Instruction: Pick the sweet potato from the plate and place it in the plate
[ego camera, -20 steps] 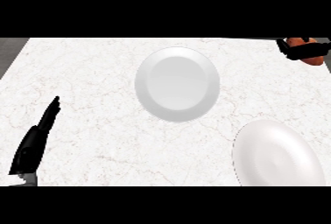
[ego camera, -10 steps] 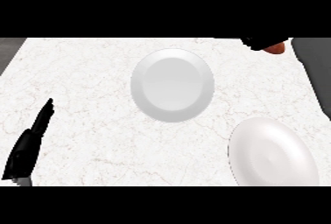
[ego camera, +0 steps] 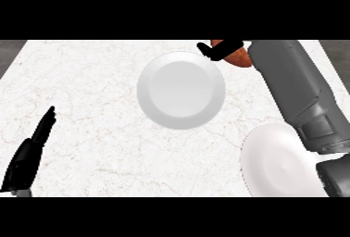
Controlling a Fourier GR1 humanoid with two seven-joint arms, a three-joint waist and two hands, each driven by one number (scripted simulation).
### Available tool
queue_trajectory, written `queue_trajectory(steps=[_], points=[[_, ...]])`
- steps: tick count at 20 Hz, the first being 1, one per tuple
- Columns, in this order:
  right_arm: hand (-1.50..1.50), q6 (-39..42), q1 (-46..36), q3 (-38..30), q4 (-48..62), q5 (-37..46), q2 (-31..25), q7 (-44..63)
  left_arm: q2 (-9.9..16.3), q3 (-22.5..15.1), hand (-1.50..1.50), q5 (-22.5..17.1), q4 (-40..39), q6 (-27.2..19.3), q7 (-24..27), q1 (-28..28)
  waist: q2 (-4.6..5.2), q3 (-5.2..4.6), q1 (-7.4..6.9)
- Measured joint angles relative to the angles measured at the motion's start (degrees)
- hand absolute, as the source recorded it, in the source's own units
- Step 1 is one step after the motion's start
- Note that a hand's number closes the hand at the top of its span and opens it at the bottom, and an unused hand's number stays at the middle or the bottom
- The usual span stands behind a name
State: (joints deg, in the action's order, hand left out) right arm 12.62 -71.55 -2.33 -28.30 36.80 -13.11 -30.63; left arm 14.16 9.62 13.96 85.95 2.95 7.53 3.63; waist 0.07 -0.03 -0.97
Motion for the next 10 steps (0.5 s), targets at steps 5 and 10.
queue_trajectory(steps=[5, 10], points=[[1.50, -2.8, 0.7, 3.1, 1.8, 3.1, 6.2, 3.6, 0.0, 0.3, 0.00, 0.1, -0.3, 0.1, -0.3, -0.9, 0.16, 0.00, -0.20], [1.50, -4.2, 0.6, 4.7, 5.4, 4.6, 10.4, 4.7, -0.1, -0.1, 0.00, 0.4, -0.1, 0.4, -0.8, -1.1, 0.30, 0.01, -0.53]])
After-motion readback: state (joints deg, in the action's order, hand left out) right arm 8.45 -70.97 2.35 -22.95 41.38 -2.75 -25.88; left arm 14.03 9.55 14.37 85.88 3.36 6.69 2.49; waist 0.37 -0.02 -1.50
